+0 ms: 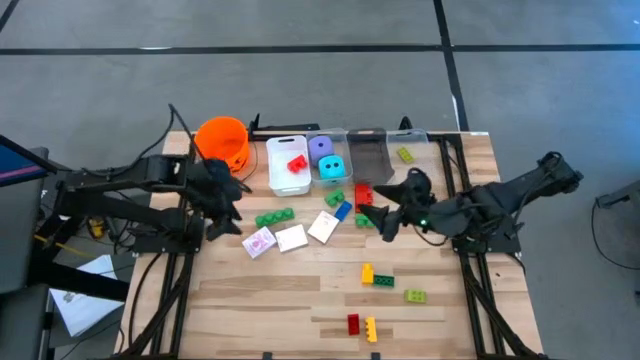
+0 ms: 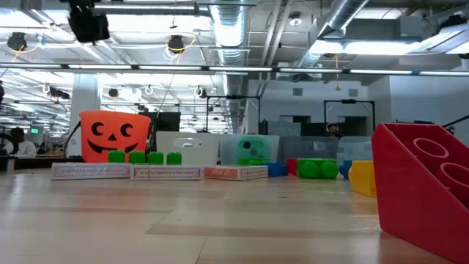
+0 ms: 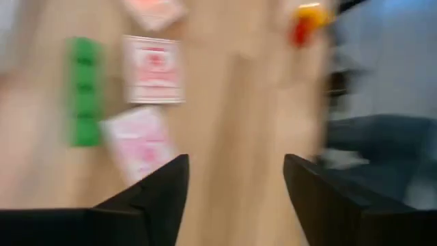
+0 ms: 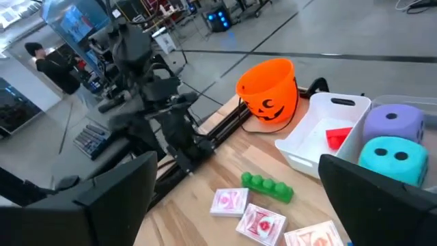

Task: Pick & Place Toys
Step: Put the pink deck of cards into the black bin

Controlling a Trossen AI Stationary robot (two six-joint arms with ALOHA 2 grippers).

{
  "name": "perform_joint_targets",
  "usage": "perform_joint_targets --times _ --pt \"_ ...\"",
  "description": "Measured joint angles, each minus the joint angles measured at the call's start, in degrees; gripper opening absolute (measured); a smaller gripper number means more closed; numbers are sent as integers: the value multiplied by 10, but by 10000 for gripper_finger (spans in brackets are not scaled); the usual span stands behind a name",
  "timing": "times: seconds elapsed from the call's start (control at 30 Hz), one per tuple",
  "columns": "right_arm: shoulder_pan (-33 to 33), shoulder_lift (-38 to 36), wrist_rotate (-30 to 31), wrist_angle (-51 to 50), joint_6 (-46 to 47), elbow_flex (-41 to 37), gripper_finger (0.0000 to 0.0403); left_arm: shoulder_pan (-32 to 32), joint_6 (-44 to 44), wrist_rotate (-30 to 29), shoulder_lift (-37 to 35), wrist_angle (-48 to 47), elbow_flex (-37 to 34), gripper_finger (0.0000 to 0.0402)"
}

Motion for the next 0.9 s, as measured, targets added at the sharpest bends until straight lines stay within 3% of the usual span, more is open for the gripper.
perform_joint_targets --times 0.1,0.3,0.53,0.9 --pt "-9 14 -6 14 0 0 397 -16 32 -79 17 -16 -11 263" --pt "-25 21 -28 22 -1 0 397 -31 27 -92 26 9 -115 285" --pt "-29 9 -29 20 -38 0 397 -61 -112 -3 27 69 -245 287" --pt "-28 -13 -112 21 -95 0 397 -127 -359 -13 27 309 -309 287"
